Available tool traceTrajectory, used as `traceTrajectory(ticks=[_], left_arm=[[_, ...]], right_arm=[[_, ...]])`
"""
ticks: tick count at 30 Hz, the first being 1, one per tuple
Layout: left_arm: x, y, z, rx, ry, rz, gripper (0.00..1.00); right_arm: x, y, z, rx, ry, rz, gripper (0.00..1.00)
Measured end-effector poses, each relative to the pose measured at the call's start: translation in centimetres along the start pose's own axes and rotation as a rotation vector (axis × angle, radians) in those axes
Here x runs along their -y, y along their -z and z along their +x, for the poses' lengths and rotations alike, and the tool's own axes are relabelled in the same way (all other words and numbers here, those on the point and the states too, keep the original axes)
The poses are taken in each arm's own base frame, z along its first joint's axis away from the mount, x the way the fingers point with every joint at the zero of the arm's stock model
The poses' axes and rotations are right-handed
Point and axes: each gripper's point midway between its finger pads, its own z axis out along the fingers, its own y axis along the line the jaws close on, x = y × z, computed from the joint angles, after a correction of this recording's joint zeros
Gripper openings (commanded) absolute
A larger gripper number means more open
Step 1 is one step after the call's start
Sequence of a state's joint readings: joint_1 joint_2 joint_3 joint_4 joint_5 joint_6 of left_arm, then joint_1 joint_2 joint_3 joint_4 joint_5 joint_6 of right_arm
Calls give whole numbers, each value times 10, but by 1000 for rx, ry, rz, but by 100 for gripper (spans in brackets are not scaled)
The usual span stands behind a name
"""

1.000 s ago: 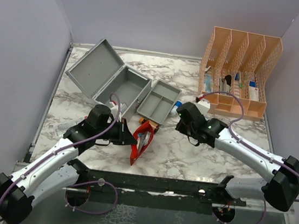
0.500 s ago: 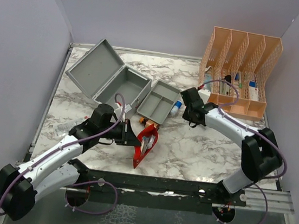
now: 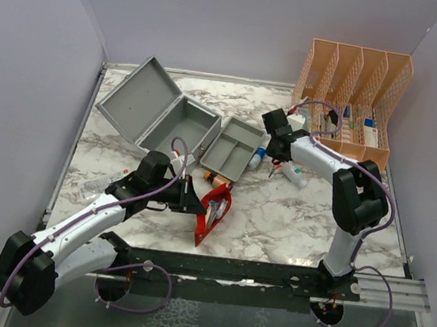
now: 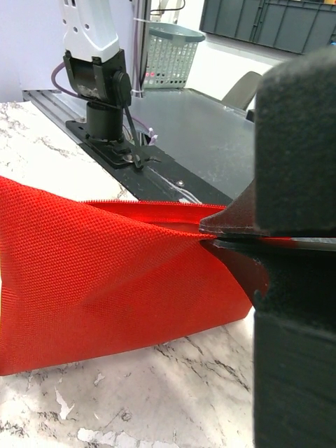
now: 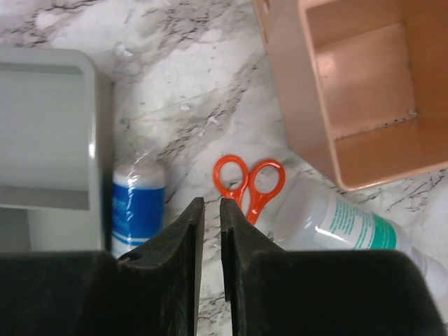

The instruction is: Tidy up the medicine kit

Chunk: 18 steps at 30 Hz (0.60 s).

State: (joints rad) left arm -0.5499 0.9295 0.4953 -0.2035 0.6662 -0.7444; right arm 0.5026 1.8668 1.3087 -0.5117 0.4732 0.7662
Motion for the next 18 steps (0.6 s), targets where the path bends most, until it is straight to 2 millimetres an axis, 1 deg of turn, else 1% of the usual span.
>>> traceTrajectory(ticks=[3, 5, 11, 14, 18], left_arm=[[-1, -1, 0, -3, -3, -3, 0], [-2, -1, 1, -5, -5, -5, 0], [-4, -2, 2, -11, -7, -10, 0], [-5, -2, 2, -14, -7, -12, 0], [-5, -2, 2, -15, -6, -13, 0]], right_arm=[[9, -9, 1, -18, -5, 31, 24], [12, -16, 2, -26, -6, 44, 25], [15, -23, 7, -59, 11, 31, 23], [12, -25, 8, -67, 25, 11, 23], [11, -33, 18, -102, 56, -4, 21]])
